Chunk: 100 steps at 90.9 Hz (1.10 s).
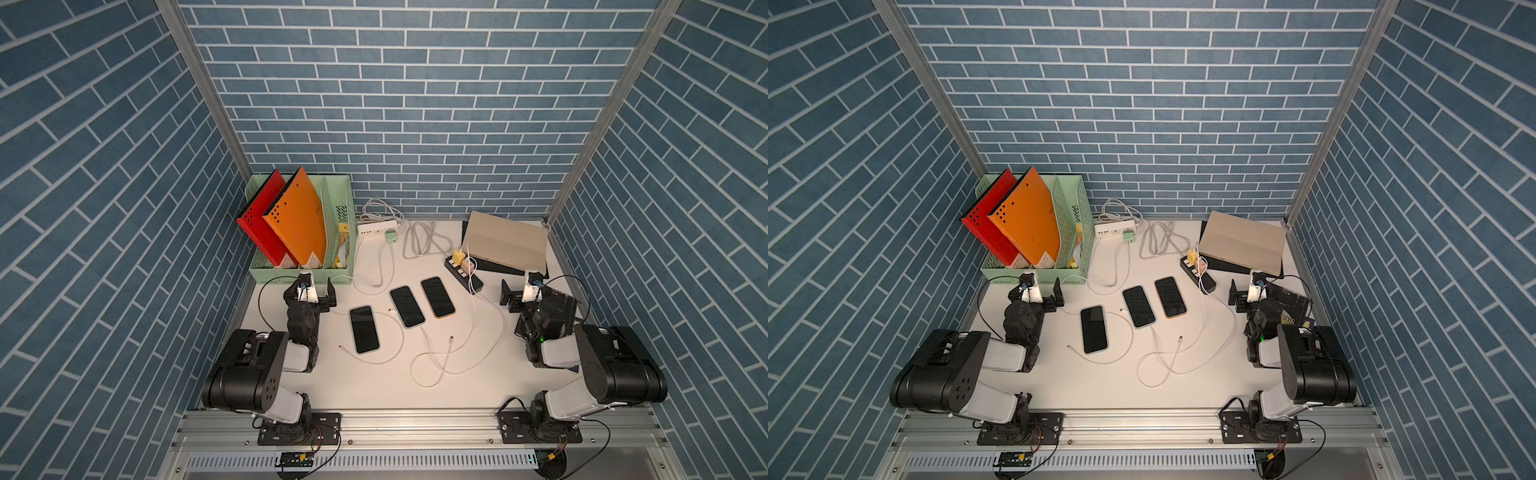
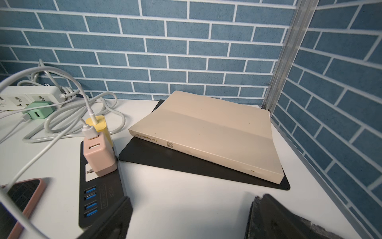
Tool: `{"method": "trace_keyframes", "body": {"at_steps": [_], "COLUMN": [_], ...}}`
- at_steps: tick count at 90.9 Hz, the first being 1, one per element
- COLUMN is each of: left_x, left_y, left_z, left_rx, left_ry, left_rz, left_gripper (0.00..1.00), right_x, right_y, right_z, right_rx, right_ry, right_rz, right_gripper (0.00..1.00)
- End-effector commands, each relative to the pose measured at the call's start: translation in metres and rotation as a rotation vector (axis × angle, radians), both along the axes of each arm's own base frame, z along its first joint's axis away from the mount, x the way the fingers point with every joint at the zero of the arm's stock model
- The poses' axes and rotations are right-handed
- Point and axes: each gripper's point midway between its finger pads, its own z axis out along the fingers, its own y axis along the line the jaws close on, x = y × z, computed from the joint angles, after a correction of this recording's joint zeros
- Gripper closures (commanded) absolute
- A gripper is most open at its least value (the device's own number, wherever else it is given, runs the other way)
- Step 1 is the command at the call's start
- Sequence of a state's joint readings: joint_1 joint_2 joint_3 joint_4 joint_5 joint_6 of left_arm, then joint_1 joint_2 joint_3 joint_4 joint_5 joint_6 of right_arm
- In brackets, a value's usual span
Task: Unplug the charging cable from the phone
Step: Reset both arms
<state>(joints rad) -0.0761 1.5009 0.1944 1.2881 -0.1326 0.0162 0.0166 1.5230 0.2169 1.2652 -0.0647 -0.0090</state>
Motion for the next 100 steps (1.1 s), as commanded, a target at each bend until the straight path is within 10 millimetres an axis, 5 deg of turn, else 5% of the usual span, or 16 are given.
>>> {"method": "trace_keyframes", "body": {"at_steps": [1, 30, 39, 47, 55, 66, 100], "left_x": [0.002, 0.003, 0.002, 0.001, 0.000, 0.000, 0.000], "left_y": [0.006, 0.006, 0.007, 0.011, 0.016, 0.016, 0.015], "left_z": [-0.001, -0.001, 0.000, -0.001, 0.000, 0.000, 0.000], "left_rx": [-0.012, -0.012, -0.011, -0.017, -0.027, -0.026, -0.025], "left_ry": [0.008, 0.007, 0.005, 0.002, -0.002, -0.002, -0.001], "left_rz": [0.032, 0.031, 0.032, 0.058, 0.086, 0.087, 0.085], "left_gripper": [0.00, 0.00, 0.00, 0.00, 0.00, 0.00, 0.00], "right_x": [-0.001, -0.001, -0.012, -0.018, -0.017, -0.013, -0.013], "right_y": [0.000, 0.000, 0.031, 0.037, 0.034, 0.004, 0.007], "right_z": [0.004, 0.004, 0.007, 0.009, 0.009, 0.011, 0.011], "right_rx": [-0.023, -0.023, -0.050, -0.058, -0.059, -0.001, -0.008], "right_ry": [-0.025, -0.025, -0.058, -0.075, -0.074, -0.077, -0.077], "right_rz": [0.006, 0.006, 0.209, 0.260, 0.241, 0.060, 0.079], "right_gripper": [0.00, 0.00, 0.01, 0.00, 0.00, 0.01, 0.00]}}
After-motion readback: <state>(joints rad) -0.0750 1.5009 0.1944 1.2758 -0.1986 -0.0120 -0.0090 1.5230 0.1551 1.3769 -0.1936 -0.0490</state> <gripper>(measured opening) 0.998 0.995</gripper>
